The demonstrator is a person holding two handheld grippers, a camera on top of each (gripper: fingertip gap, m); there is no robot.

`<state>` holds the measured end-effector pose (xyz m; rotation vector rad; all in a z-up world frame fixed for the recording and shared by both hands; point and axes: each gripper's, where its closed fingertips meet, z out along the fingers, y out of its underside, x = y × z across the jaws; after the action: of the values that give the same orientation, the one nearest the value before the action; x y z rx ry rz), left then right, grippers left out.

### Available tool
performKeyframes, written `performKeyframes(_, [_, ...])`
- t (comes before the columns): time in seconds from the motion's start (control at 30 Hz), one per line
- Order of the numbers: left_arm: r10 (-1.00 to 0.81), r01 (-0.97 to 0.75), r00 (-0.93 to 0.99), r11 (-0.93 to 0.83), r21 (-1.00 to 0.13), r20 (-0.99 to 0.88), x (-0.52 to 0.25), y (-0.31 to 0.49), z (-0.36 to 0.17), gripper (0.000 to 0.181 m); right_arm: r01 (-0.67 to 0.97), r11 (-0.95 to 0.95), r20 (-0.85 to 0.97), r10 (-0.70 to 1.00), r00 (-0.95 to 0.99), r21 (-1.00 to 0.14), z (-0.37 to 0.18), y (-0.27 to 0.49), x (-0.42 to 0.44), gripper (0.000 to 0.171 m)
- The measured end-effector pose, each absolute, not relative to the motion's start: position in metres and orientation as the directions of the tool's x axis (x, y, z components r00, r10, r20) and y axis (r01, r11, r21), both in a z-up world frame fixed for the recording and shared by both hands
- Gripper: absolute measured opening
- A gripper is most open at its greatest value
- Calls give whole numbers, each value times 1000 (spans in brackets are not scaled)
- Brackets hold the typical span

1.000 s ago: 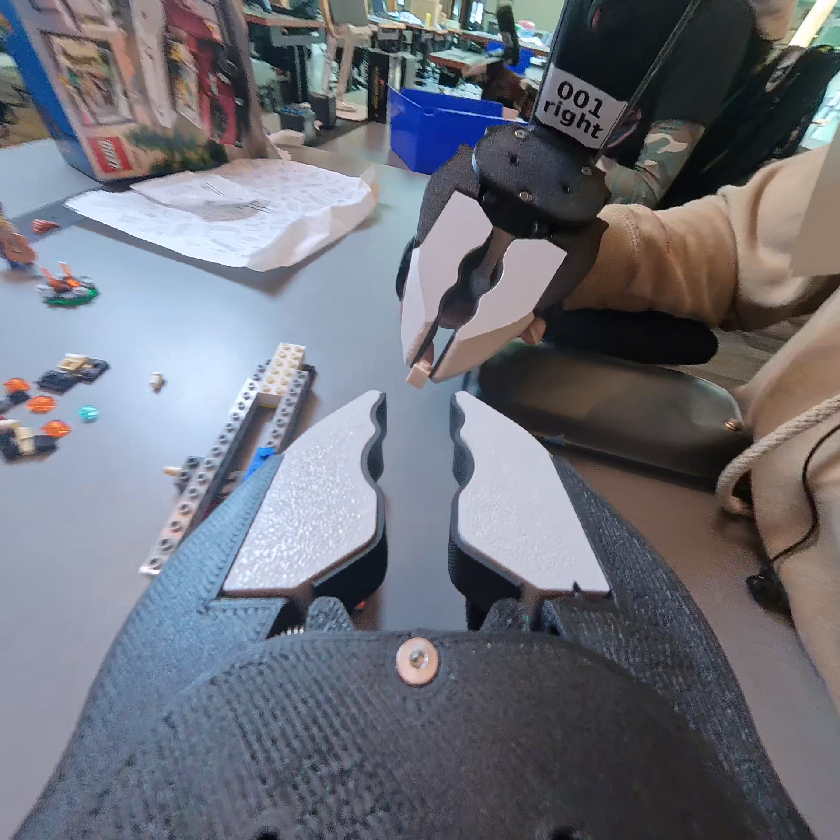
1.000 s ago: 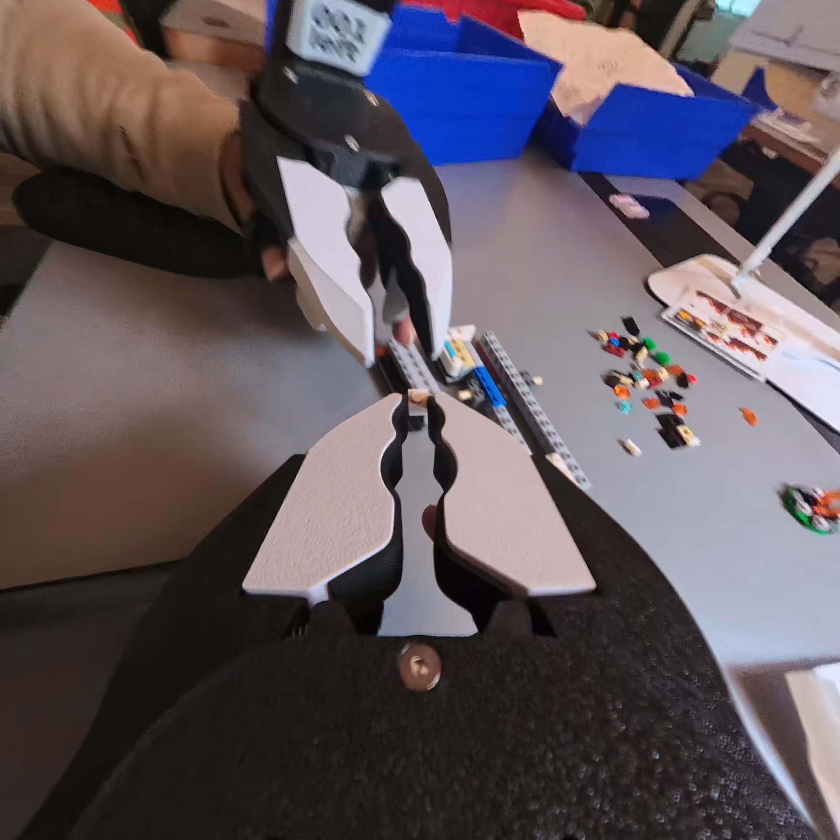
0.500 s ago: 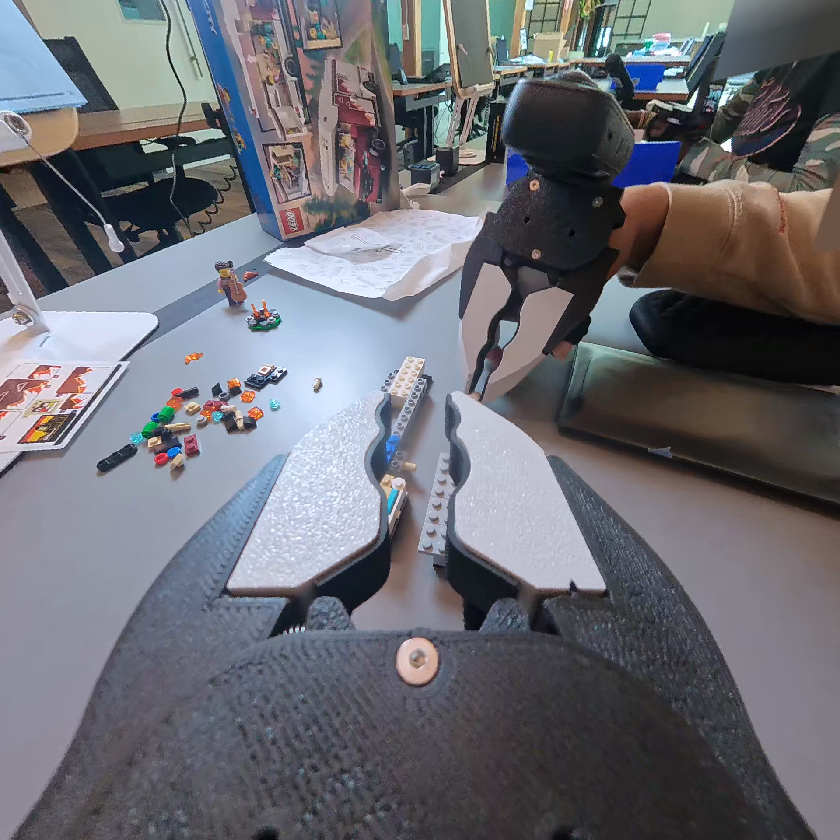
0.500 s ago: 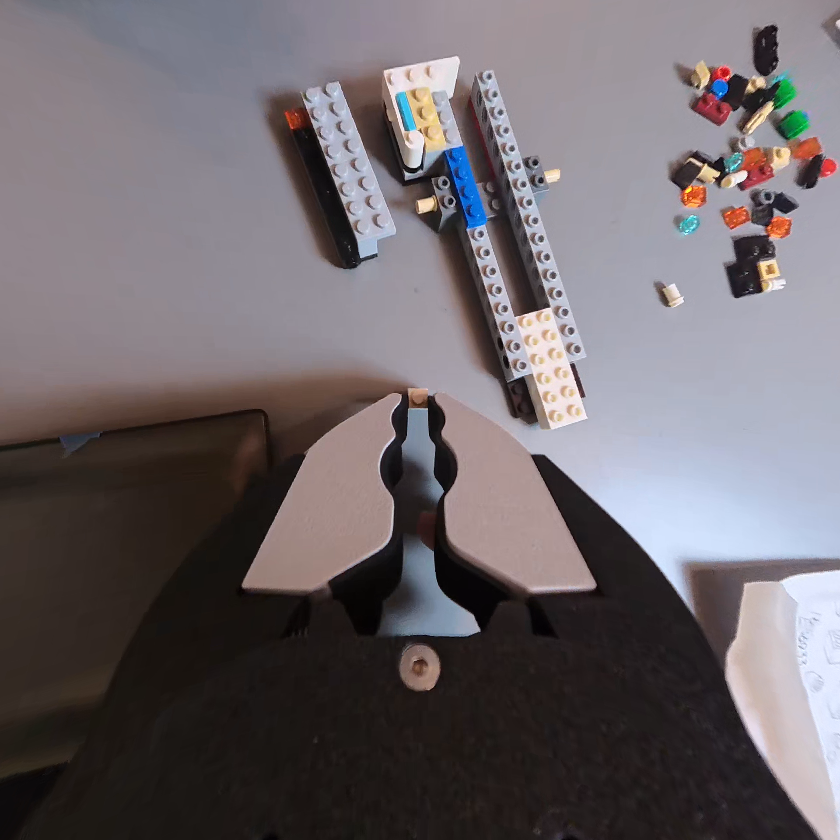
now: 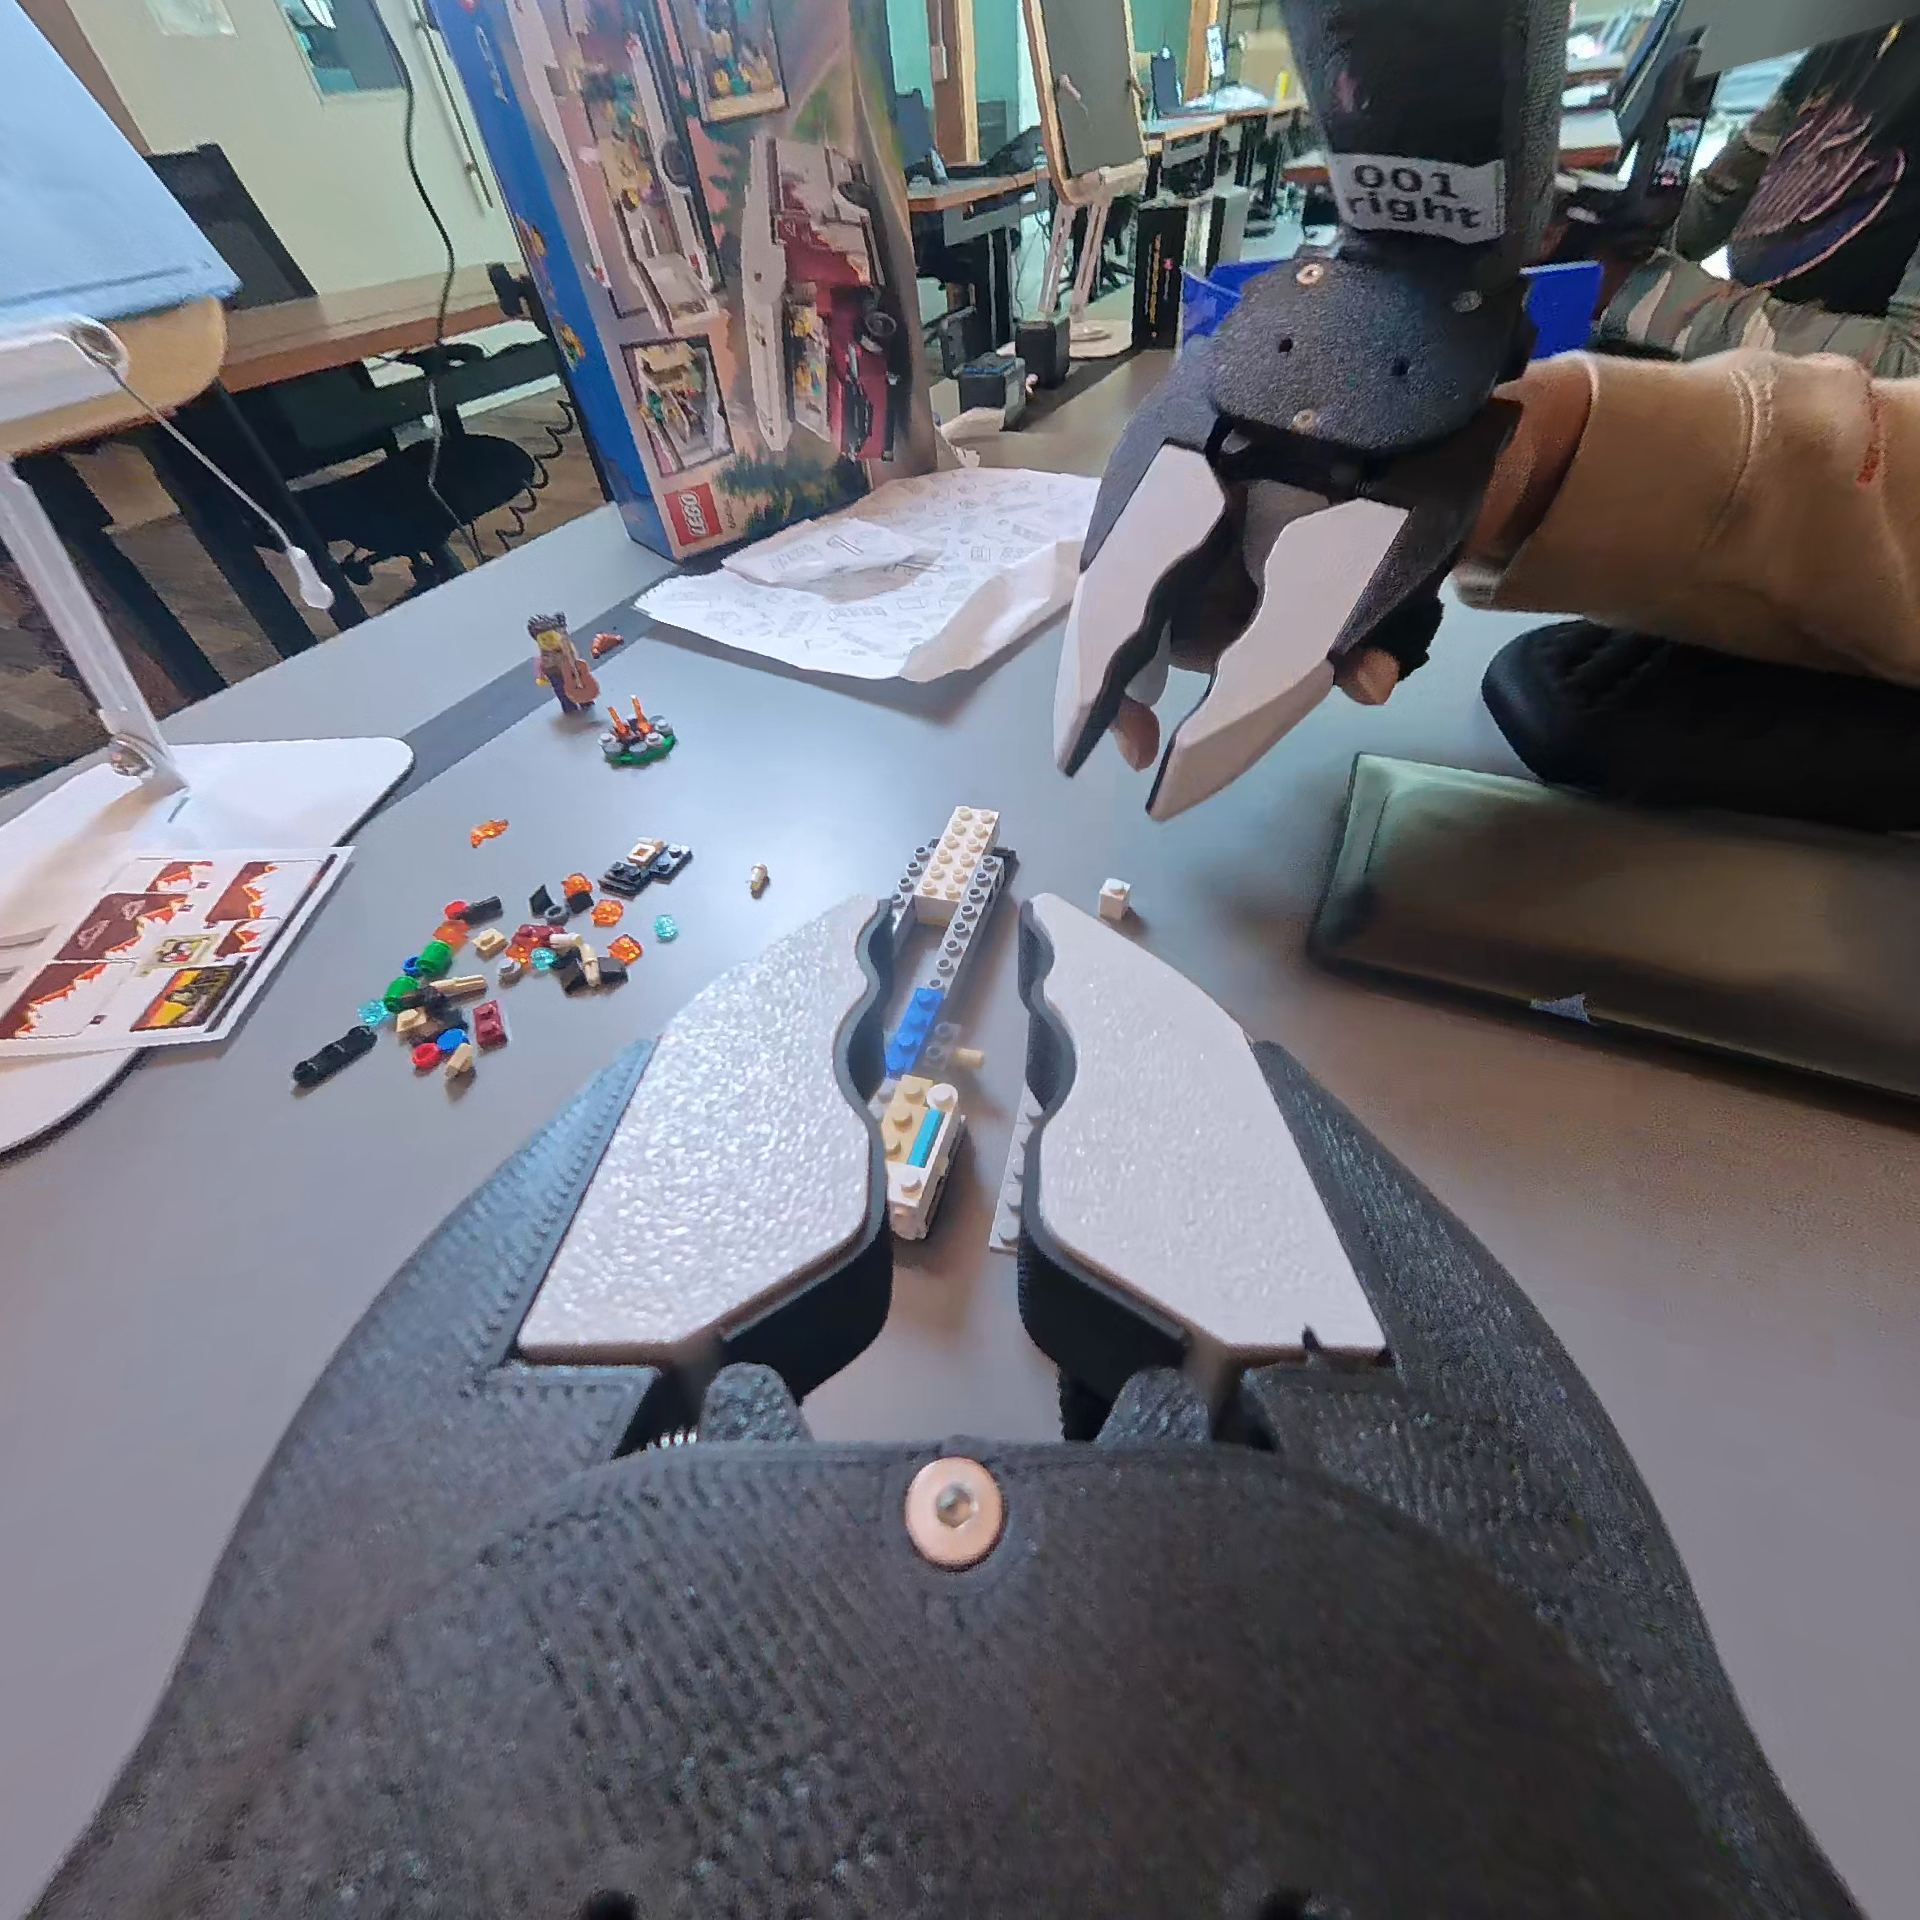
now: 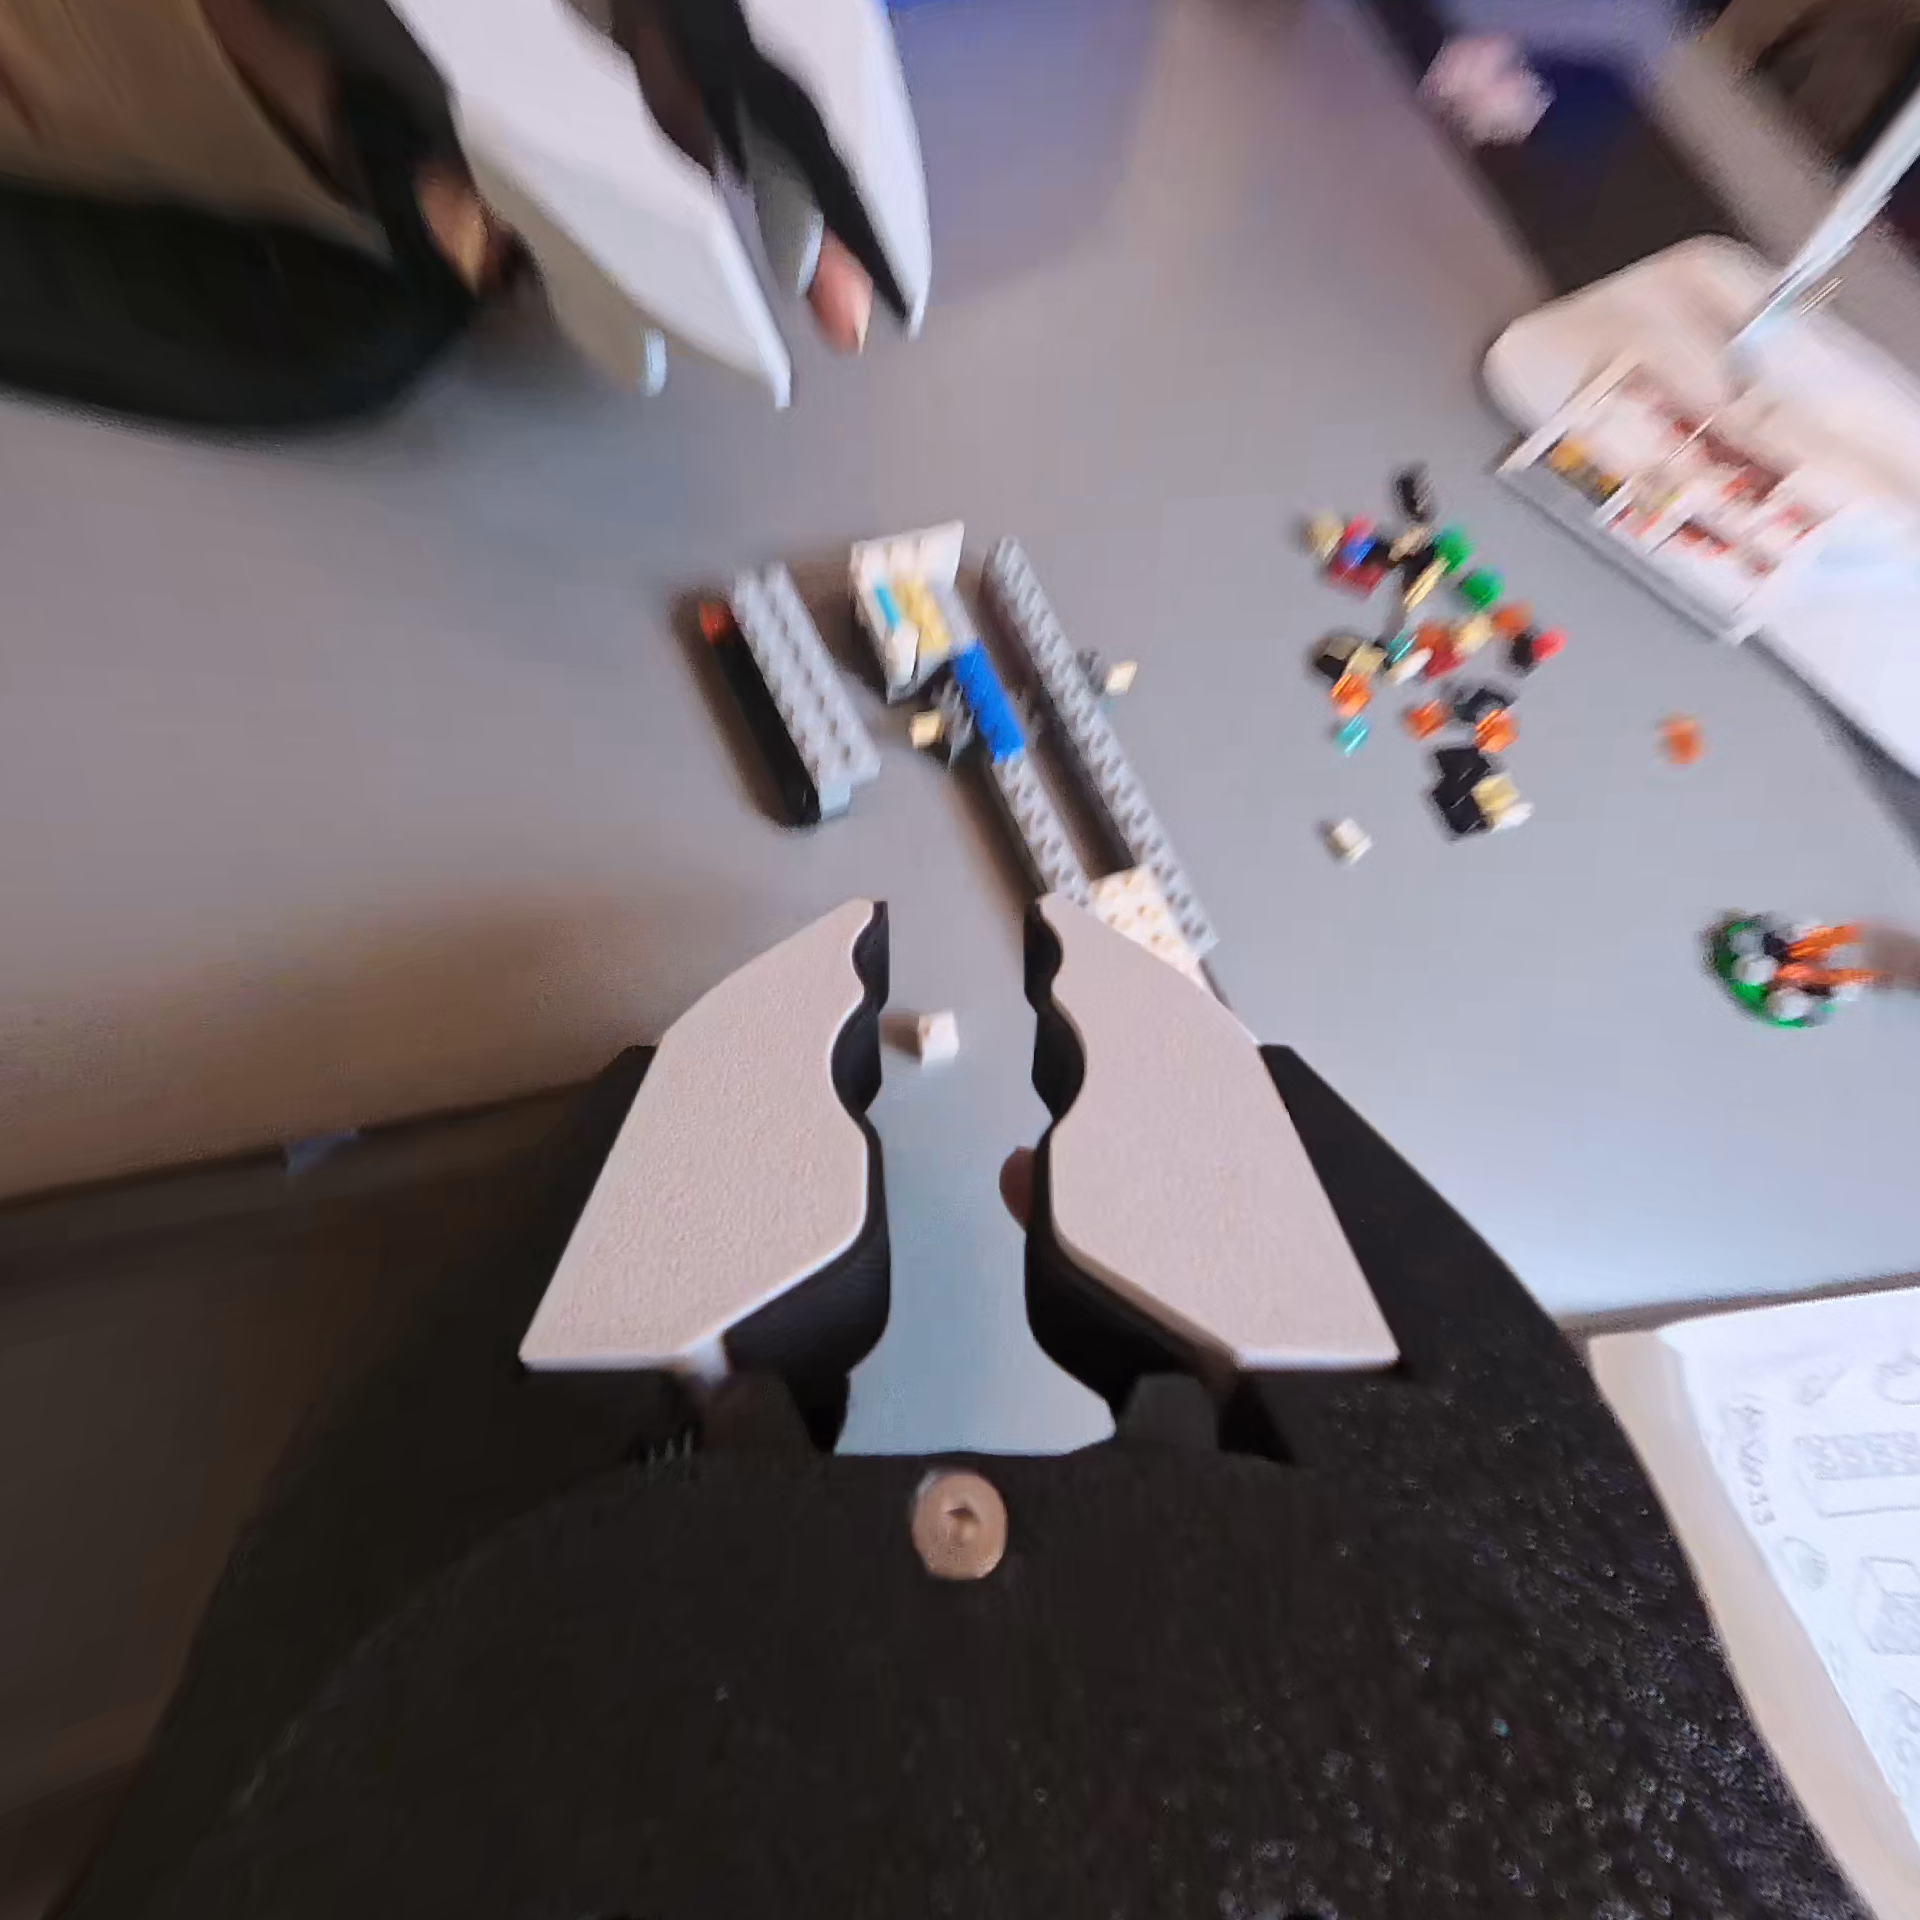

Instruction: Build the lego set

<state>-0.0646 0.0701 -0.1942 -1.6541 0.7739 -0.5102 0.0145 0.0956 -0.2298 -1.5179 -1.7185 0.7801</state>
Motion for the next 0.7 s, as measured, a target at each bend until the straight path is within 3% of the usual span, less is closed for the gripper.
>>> performKeyframes(0.03, [-714, -201, 696, -88, -976, -79, -67, 71, -190, 21, 489, 111, 113, 993, -24, -865, -215, 99, 12, 25])
performKeyframes(0.13, [-655, -162, 751, -56, -985, -86, -80, 75, -174, 19, 313, 23, 59, 993, 107, -949, -185, 114, 14, 24])
performKeyframes(0.33, [-444, -122, 885, 70, -990, -140, -152, 73, -110, 19, 242, -25, 29, 976, 218, -970, -182, 133, 21, 21])
performKeyframes(0.5, [-161, -127, 976, 119, -985, -146, -262, 50, -58, 14, 254, 8, 72, 967, 244, -967, -185, 137, 24, 21])
performKeyframes(0.7, [162, -265, 951, -13, -964, -263, -392, 11, -33, 8, 316, 18, 96, 967, 235, -949, -198, 135, 25, 18])
